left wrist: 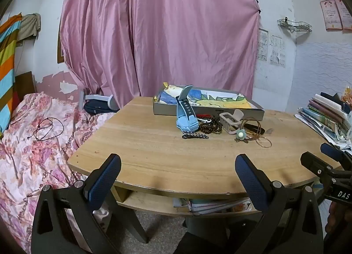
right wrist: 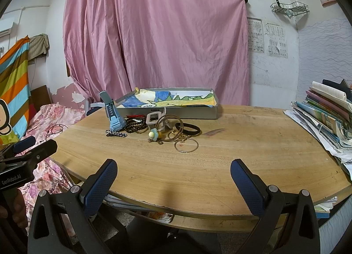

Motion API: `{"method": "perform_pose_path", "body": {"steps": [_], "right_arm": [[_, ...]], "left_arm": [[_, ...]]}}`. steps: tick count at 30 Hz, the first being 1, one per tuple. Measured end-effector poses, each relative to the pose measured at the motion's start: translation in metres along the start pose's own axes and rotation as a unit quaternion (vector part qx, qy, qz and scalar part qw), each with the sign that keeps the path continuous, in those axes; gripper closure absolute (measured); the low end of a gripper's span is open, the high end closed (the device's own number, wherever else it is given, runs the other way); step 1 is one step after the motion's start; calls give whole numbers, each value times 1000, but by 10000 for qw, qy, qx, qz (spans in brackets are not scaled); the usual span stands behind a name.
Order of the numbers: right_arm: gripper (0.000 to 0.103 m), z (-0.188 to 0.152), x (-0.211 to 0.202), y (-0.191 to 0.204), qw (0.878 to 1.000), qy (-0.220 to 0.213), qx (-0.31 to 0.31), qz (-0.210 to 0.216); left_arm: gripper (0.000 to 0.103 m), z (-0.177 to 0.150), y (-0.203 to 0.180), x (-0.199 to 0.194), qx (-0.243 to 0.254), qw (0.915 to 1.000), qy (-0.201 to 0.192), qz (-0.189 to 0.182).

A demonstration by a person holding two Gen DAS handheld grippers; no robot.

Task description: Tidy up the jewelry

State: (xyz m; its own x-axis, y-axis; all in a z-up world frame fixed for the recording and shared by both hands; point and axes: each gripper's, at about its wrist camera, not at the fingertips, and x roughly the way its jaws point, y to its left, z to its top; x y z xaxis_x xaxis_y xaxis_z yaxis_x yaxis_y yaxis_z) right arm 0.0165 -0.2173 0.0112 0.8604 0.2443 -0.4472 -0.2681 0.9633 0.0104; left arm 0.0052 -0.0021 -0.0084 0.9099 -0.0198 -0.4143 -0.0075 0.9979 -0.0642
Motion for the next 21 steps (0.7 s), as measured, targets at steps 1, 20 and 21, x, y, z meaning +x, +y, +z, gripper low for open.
{"method": "perform_pose_path", "body": {"steps": [1, 20, 21], "right_arm": [[0, 0, 0, 0, 10000, 1, 0, -1], [0, 0, 2, 0, 10000, 19, 9, -4], [0, 1, 2, 0, 10000, 20, 8, -5]], "left_arm": [[2, 0, 0, 0, 4, 10000, -2, -1], [2, -1, -1, 1, -3, 10000, 24, -4], [2, -1, -1, 1, -3, 10000, 25, -5]]}}
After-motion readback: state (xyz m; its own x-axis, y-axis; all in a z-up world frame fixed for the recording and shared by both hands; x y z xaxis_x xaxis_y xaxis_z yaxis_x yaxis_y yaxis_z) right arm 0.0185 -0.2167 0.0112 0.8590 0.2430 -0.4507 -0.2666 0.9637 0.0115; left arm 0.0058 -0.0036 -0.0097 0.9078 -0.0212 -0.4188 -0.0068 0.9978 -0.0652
